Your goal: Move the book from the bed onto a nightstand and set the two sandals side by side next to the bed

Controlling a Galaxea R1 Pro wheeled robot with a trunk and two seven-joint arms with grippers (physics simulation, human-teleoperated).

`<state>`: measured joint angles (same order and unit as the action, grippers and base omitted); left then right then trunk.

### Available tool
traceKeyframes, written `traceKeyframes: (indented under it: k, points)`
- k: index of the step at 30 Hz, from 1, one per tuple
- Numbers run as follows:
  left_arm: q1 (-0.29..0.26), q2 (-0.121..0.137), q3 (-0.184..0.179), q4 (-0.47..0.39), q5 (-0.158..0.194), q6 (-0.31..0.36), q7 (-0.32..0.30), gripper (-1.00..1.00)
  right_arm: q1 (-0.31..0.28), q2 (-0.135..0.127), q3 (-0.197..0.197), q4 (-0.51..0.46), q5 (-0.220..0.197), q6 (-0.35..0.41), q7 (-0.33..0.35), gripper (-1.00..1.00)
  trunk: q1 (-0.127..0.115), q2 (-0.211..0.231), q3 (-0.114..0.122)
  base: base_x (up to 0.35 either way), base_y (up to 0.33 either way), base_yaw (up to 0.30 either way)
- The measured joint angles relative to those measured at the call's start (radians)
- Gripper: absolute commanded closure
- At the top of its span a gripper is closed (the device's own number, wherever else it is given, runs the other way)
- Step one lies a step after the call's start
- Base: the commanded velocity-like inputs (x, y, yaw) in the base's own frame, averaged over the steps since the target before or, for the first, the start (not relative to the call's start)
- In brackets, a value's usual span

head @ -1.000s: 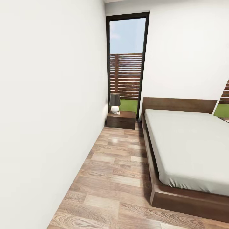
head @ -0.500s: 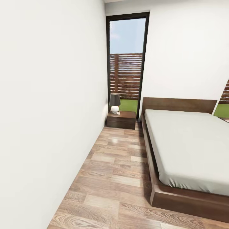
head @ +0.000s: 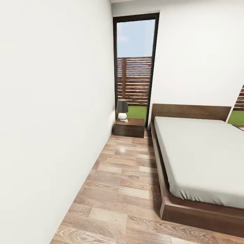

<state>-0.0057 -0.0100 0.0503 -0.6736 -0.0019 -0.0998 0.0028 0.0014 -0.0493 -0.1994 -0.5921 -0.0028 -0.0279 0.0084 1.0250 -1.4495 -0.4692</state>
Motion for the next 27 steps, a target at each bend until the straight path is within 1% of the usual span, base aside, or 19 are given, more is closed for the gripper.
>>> traceKeyframes:
  k: [7,12,15,27]
  points:
    - [0.000,-0.001,-0.002,0.005,-0.001,-0.001,0.000,-1.00,0.000,0.000,0.000,0.002,0.000,-0.002,-0.001,-1.00,0.000,0.000,0.000,0.000,0.000,0.000]
    - [0.000,-0.001,-0.002,0.006,-0.002,-0.002,0.000,-1.00,0.000,0.000,-0.001,0.003,0.000,-0.029,-0.003,-1.00,0.000,0.000,0.000,0.062,0.000,0.000]
    - [0.000,-0.001,-0.002,0.006,-0.002,-0.002,0.000,-1.00,0.000,0.000,-0.001,0.005,0.000,-0.040,-0.005,-1.00,0.000,0.000,0.000,0.221,0.000,0.000]
    - [0.000,-0.001,-0.002,0.006,-0.002,-0.002,0.000,-1.00,0.000,0.002,0.001,0.005,0.000,-0.044,-0.006,-1.00,0.000,0.000,0.000,0.287,0.000,0.000]
